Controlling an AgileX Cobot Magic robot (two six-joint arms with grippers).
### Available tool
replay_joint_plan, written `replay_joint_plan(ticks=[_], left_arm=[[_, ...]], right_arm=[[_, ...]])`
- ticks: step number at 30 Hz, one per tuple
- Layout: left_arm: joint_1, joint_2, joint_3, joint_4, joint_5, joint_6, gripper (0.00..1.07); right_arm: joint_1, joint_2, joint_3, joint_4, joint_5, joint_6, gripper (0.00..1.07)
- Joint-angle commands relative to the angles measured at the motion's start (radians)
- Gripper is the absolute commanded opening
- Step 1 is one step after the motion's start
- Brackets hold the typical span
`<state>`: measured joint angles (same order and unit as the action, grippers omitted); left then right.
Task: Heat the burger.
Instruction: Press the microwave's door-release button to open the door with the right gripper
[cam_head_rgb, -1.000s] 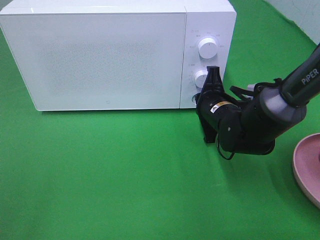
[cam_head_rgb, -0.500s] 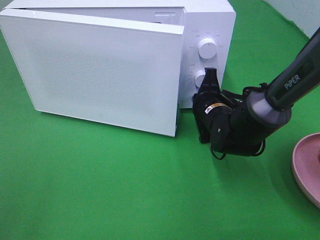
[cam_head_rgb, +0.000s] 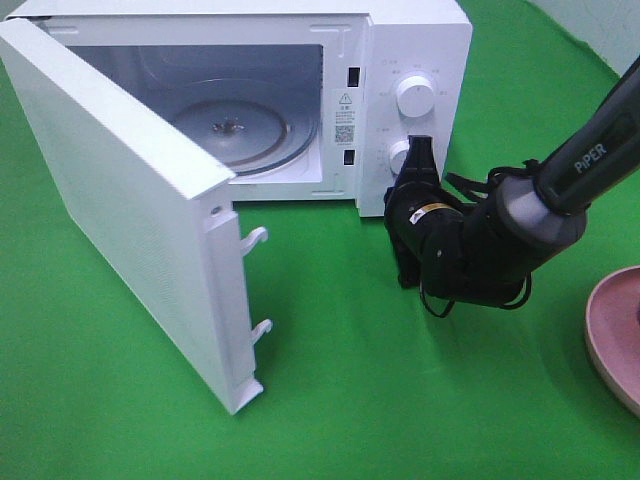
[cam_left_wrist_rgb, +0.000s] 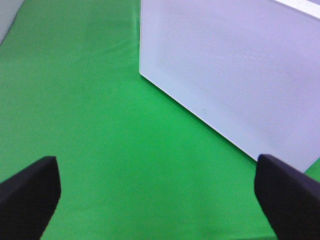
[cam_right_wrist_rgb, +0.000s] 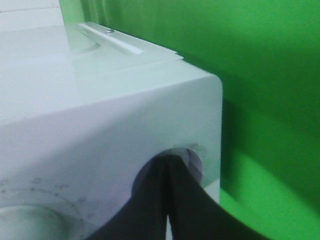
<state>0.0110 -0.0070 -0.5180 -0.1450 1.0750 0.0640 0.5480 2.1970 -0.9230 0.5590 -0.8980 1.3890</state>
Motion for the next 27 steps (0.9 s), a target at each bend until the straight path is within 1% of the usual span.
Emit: replay_joint_plan(ticks=[1, 2, 5, 6, 7, 8, 9, 13, 14, 17, 18, 20, 23, 24, 26, 27], left_arm=[[-0.006, -0.015, 0.004, -0.002, -0.008, 0.001, 0.98], [-0.006, -0.015, 0.004, -0.002, -0.008, 0.001, 0.98], [-0.006, -0.015, 0.004, -0.002, -0.008, 0.001, 0.98], [-0.006, -0.015, 0.004, -0.002, -0.008, 0.000, 0.98], [-0.006, -0.015, 0.004, -0.002, -0.008, 0.000, 0.98], [-0.006, -0.015, 0.004, -0.002, -0.008, 0.000, 0.98], [-0.006, -0.015, 0.004, -0.002, -0.008, 0.000, 0.98], [-0.006, -0.015, 0.004, -0.002, -0.008, 0.000, 0.98], [-0.006, -0.015, 0.004, -0.002, -0.008, 0.000, 0.98], [-0.006, -0.015, 0.004, -0.002, -0.008, 0.000, 0.98], [-0.006, -0.015, 0.004, -0.002, -0.008, 0.000, 0.98], [-0.006, -0.015, 0.004, -0.002, -0.008, 0.000, 0.98], [-0.006, -0.015, 0.004, -0.002, -0.008, 0.000, 0.98], [-0.006, -0.015, 0.004, -0.002, -0.008, 0.000, 0.98], [-0.006, -0.015, 0.004, -0.002, -0.008, 0.000, 0.98], [-0.006, -0.015, 0.004, -0.002, -0.008, 0.000, 0.98]], right_arm=[[-0.031, -0.049, -0.033, -0.057, -0.105, -0.007, 0.00], [-0.031, -0.066, -0.015, -0.057, -0.054, -0.007, 0.00], [-0.031, -0.076, -0.003, -0.058, -0.026, -0.007, 0.00], [-0.031, -0.090, 0.020, -0.069, 0.006, -0.008, 0.00], [-0.031, -0.105, 0.039, -0.114, 0.042, -0.008, 0.00], [-0.031, -0.105, 0.039, -0.114, 0.042, -0.008, 0.00], [-0.031, -0.126, 0.061, -0.150, 0.094, -0.008, 0.00], [-0.031, -0.159, 0.096, -0.168, 0.172, -0.013, 0.00], [-0.031, -0.180, 0.122, -0.168, 0.200, -0.040, 0.00], [-0.031, -0.199, 0.145, -0.168, 0.228, -0.077, 0.00], [-0.031, -0.227, 0.170, -0.183, 0.264, -0.124, 0.00], [-0.031, -0.238, 0.178, -0.194, 0.284, -0.144, 0.00], [-0.031, -0.289, 0.209, -0.240, 0.379, -0.216, 0.00], [-0.031, -0.289, 0.209, -0.240, 0.379, -0.216, 0.00], [-0.031, -0.326, 0.218, -0.270, 0.465, -0.263, 0.00], [-0.031, -0.326, 0.218, -0.270, 0.465, -0.263, 0.00]])
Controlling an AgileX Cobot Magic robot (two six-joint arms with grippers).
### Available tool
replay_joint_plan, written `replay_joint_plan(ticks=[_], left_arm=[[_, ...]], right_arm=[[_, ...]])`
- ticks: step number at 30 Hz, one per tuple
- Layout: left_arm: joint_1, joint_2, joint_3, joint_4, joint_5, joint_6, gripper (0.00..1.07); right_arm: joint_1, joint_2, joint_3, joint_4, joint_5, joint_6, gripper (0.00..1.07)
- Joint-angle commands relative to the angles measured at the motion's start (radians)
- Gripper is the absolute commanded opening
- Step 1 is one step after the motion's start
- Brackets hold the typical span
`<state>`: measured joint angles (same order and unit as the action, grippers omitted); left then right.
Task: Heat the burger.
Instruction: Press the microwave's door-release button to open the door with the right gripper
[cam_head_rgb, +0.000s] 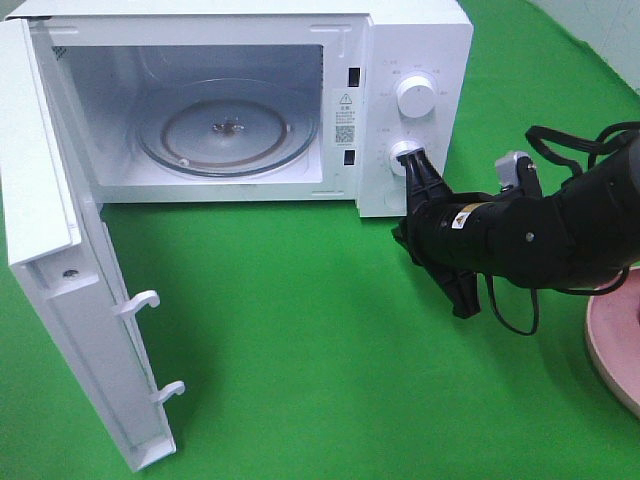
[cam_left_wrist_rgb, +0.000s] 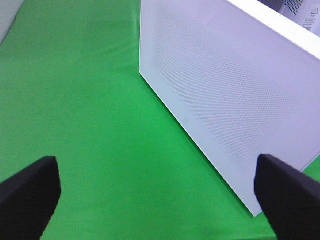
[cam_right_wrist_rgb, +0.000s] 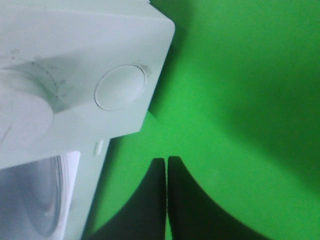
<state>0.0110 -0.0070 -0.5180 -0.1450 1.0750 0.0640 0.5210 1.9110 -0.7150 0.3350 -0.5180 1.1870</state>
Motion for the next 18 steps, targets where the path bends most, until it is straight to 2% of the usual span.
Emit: replay_joint_plan(ticks=[1, 4, 5, 9, 12, 15, 18], left_arm=[[-0.006, -0.015, 0.004, -0.002, -0.008, 0.000, 0.98], [-0.006, -0.015, 0.004, -0.002, -0.008, 0.000, 0.98], [-0.006, -0.015, 0.004, -0.002, -0.008, 0.000, 0.98], [-0.006, -0.015, 0.004, -0.002, -0.008, 0.000, 0.98], [-0.006, -0.015, 0.004, -0.002, -0.008, 0.000, 0.98], [-0.006, -0.015, 0.004, -0.002, -0.008, 0.000, 0.98], [-0.006, -0.015, 0.004, -0.002, -0.008, 0.000, 0.98]], right_arm=[[-0.004, -0.067, 0.010, -0.082, 0.139, -0.099, 0.00], [-0.004, -0.091, 0.010, -0.139, 0.180, -0.127, 0.00], [-0.004, -0.121, 0.010, -0.197, 0.228, -0.148, 0.00], [-0.004, -0.161, 0.009, -0.256, 0.289, -0.190, 0.00], [-0.004, -0.215, 0.009, -0.335, 0.384, -0.297, 0.01], [-0.004, -0.237, 0.009, -0.357, 0.431, -0.355, 0.01], [-0.004, -0.293, 0.009, -0.359, 0.559, -0.500, 0.02]])
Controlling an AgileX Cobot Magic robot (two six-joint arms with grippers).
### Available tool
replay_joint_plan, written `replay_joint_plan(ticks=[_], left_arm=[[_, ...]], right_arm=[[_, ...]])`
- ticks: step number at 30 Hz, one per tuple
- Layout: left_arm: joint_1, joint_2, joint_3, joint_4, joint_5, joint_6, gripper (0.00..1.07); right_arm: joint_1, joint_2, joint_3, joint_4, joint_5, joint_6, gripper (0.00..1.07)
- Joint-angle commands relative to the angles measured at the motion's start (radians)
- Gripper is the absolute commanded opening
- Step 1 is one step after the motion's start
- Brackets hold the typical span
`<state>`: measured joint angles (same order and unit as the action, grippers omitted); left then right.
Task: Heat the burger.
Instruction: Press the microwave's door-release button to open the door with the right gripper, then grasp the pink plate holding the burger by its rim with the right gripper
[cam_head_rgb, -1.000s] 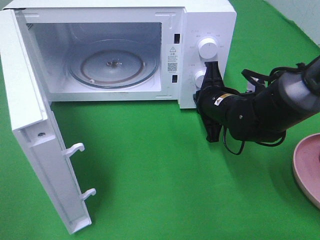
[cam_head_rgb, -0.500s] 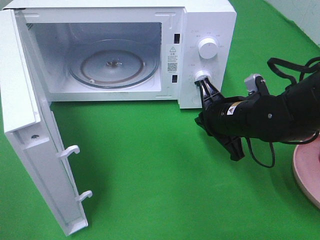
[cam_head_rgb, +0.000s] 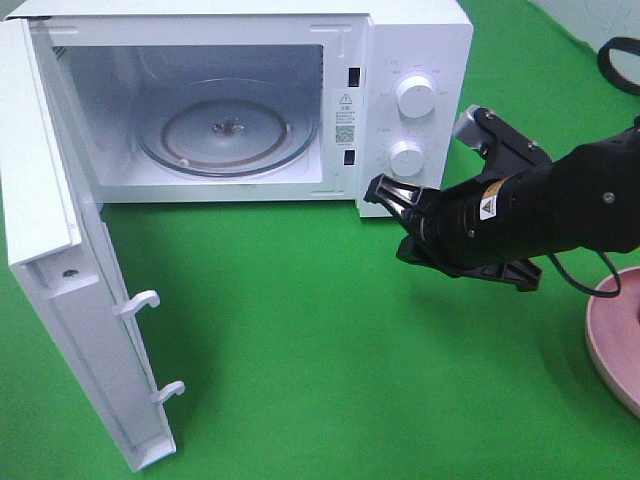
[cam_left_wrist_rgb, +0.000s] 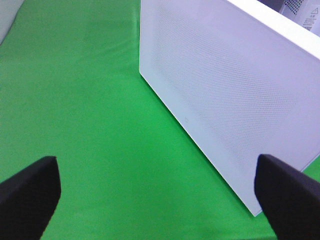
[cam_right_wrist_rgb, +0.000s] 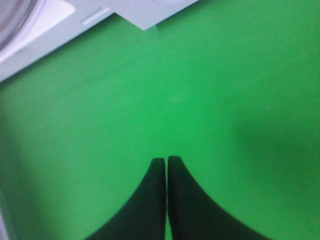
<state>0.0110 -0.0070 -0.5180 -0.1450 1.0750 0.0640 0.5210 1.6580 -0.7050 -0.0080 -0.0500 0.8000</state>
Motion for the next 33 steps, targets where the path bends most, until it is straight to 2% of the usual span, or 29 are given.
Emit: replay_joint_plan(ticks=[1, 8, 12, 17, 19, 24, 28, 29, 32, 33], left_arm=[[-0.006, -0.015, 0.004, -0.002, -0.008, 0.000, 0.98], [-0.006, -0.015, 0.004, -0.002, -0.008, 0.000, 0.98], [-0.006, -0.015, 0.004, -0.002, -0.008, 0.000, 0.98], [-0.006, -0.015, 0.004, -0.002, -0.008, 0.000, 0.98], [-0.006, -0.015, 0.004, -0.002, -0.008, 0.000, 0.98], [-0.006, -0.015, 0.004, -0.002, -0.008, 0.000, 0.98], [-0.006, -0.015, 0.004, -0.002, -0.008, 0.000, 0.98], [-0.006, -0.015, 0.004, -0.002, -0.008, 0.000, 0.98], [-0.006, -0.015, 0.004, -0.002, -0.008, 0.000, 0.98], [-0.006, -0.015, 0.004, -0.002, -0.008, 0.000, 0.98]], right_arm=[[-0.004, -0.063, -0.002, -0.016, 0.151, -0.191, 0.02], [-0.004, -0.115, -0.002, -0.018, 0.303, -0.422, 0.03], [-0.005, -0.167, -0.002, -0.018, 0.500, -0.613, 0.04], [-0.009, -0.189, -0.002, -0.024, 0.574, -0.657, 0.05], [-0.060, -0.220, -0.002, -0.042, 0.646, -0.684, 0.08], [-0.122, -0.253, -0.002, -0.094, 0.688, -0.694, 0.11], [-0.181, -0.289, -0.002, -0.147, 0.712, -0.697, 0.17], [-0.212, -0.306, -0.002, -0.168, 0.708, -0.697, 0.22], [-0.229, -0.314, -0.002, -0.178, 0.707, -0.697, 0.26], [-0.258, -0.323, -0.002, -0.186, 0.704, -0.693, 0.35]])
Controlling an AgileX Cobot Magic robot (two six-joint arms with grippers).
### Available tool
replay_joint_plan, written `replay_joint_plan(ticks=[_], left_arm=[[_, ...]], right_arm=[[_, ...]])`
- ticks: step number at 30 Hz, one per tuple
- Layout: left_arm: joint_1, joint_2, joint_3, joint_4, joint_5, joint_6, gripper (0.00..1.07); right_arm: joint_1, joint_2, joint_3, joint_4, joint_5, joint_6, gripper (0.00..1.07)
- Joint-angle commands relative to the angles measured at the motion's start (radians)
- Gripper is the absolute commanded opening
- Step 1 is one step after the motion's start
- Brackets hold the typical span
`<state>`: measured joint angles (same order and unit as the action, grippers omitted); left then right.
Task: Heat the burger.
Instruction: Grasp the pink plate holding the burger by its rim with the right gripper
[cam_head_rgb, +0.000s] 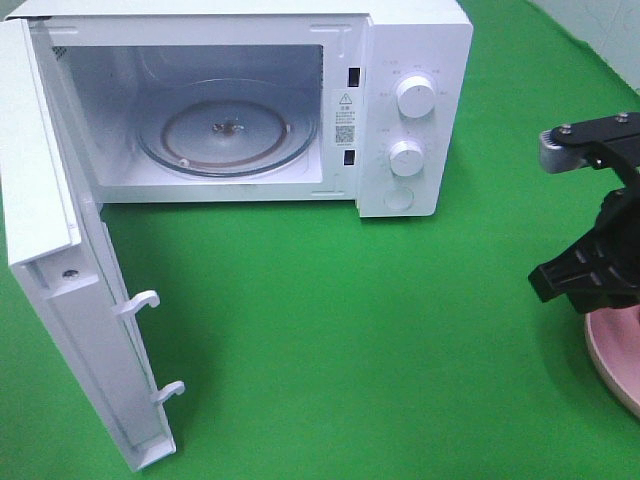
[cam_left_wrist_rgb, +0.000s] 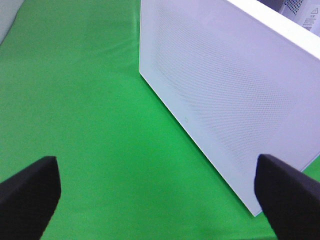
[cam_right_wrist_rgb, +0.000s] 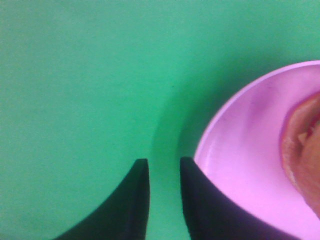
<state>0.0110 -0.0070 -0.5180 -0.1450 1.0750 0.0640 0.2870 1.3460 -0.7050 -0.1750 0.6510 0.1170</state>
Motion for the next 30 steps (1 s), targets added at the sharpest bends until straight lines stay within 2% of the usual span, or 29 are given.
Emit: replay_joint_plan(ticks=[1, 2, 3, 4, 5, 6, 7, 8, 9, 18, 19, 27, 30], left_arm=[[-0.006, -0.015, 0.004, -0.002, -0.008, 0.000, 0.98], [-0.006, -0.015, 0.004, -0.002, -0.008, 0.000, 0.98], [-0.006, -0.015, 0.004, -0.002, -0.008, 0.000, 0.98], [-0.006, -0.015, 0.004, -0.002, -0.008, 0.000, 0.98], [-0.006, -0.015, 0.004, -0.002, -0.008, 0.000, 0.98], [-0.006, -0.015, 0.004, -0.002, -0.008, 0.000, 0.98], [-0.006, -0.015, 0.004, -0.002, -0.008, 0.000, 0.98], [-0.006, -0.015, 0.004, -0.002, -0.008, 0.000, 0.98], [-0.006, -0.015, 0.004, -0.002, -0.008, 0.000, 0.98], [-0.006, -0.015, 0.004, -0.002, -0.008, 0.000, 0.98], [-0.006, -0.015, 0.004, -0.002, -0.008, 0.000, 0.98], [-0.006, -0.015, 0.004, -0.002, -0.008, 0.000, 0.98], [-0.006, -0.015, 0.004, -0.002, -0.008, 0.000, 0.98]], right_arm=[[-0.041, -0.016, -0.002, -0.025, -0.004, -0.010, 0.49], [-0.041, -0.016, -0.002, -0.025, -0.004, -0.010, 0.49], [-0.046, -0.016, -0.002, -0.028, -0.009, -0.010, 0.63], [-0.046, -0.016, -0.002, -0.028, -0.009, -0.010, 0.63], [-0.050, -0.016, -0.002, -0.029, -0.014, -0.011, 0.78], [-0.050, -0.016, -0.002, -0.029, -0.014, -0.011, 0.78], [-0.050, -0.016, -0.002, -0.034, -0.014, -0.011, 0.92], [-0.050, -0.016, -0.002, -0.034, -0.014, -0.011, 0.92], [-0.050, -0.016, -0.002, -0.044, -0.015, -0.011, 1.00], [-0.051, 0.038, -0.002, -0.058, -0.009, -0.003, 0.99], [-0.051, 0.090, -0.002, -0.058, -0.011, 0.010, 0.97], [-0.055, 0.197, -0.002, -0.058, -0.041, 0.024, 0.95], [-0.089, 0.251, -0.002, -0.058, -0.060, 0.035, 0.94]])
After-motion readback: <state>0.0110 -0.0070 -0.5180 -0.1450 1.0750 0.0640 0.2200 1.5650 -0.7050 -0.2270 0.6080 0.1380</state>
